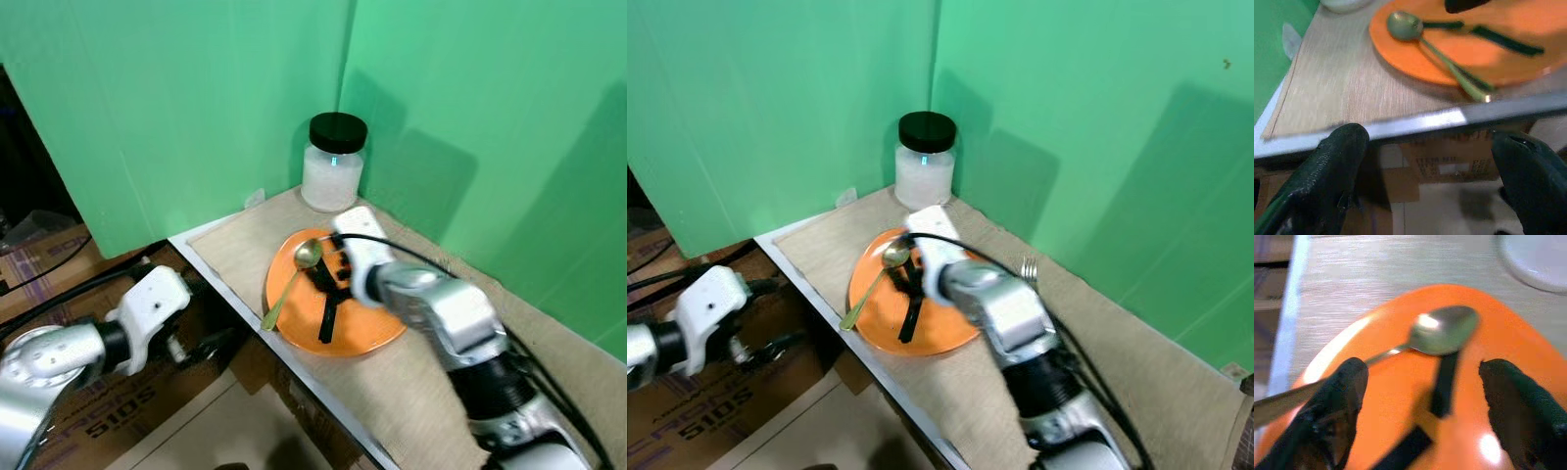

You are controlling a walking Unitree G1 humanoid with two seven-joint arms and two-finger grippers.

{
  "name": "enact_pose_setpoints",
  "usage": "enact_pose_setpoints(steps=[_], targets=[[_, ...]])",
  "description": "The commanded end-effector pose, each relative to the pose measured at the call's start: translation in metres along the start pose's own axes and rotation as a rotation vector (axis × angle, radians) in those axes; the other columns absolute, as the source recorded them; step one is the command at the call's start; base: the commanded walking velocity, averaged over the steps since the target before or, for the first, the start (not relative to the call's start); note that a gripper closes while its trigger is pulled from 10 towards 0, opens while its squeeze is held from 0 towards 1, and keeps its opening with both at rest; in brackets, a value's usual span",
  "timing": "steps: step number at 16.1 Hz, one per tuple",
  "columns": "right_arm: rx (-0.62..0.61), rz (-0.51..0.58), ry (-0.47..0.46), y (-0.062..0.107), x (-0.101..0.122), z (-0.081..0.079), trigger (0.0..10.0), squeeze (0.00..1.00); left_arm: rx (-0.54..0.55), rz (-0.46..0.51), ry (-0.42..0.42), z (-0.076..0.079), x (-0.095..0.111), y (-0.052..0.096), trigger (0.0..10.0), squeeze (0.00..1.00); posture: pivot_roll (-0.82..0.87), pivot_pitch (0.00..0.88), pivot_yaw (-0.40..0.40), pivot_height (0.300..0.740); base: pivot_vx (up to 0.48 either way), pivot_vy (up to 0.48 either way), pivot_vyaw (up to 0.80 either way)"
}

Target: Setting the table

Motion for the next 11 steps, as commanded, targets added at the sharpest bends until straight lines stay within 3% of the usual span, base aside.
enact_pose_setpoints(steps=[1,2,5,6,7,11], targets=[[0.022,0.014,0.017,-0.002,0.005,-0.004,10.0,1.0,0.009,0.002,-0.015,-0.004,0.002,0.005,10.0,0.0,0.03,0.007,-0.082,0.74,0.0,0.0,0.0],[0.085,0.034,0.021,-0.006,0.01,-0.02,10.0,1.0,0.023,-0.01,-0.017,-0.009,-0.001,0.009,10.0,0.0,0.04,0.008,-0.084,0.74,0.0,0.0,0.0],[0.176,0.049,0.069,-0.013,0.012,-0.043,10.0,1.0,0.015,-0.012,-0.012,-0.008,-0.001,0.013,10.0,0.0,0.04,0.009,-0.086,0.74,0.0,0.0,0.0],[0.192,0.038,0.118,-0.015,0.008,-0.049,10.0,0.93,0.012,-0.012,-0.011,-0.007,-0.001,0.014,10.0,0.0,0.04,0.009,-0.087,0.74,0.0,0.0,0.0],[0.193,0.017,0.172,-0.017,0.002,-0.052,10.0,0.01,0.009,-0.012,-0.011,-0.005,-0.001,0.014,10.0,0.0,0.04,0.01,-0.09,0.74,0.0,0.0,0.0],[0.141,-0.076,0.291,-0.023,-0.022,-0.045,10.0,0.0,0.004,-0.01,-0.009,-0.004,-0.001,0.013,10.0,0.0,0.04,0.011,-0.09,0.74,0.0,0.0,0.0]])
Point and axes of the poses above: a point about 5 cm out from each wrist's last joint towards the gripper, its own y axis pointing back from the gripper into the wrist, its own x axis along the axis of the wrist's last joint, z = x × y, the point moved 5 cm from there along -y, pointing out of the wrist towards the gripper, and after that the axes turned 1 degree about -y, right-handed, at the moved point
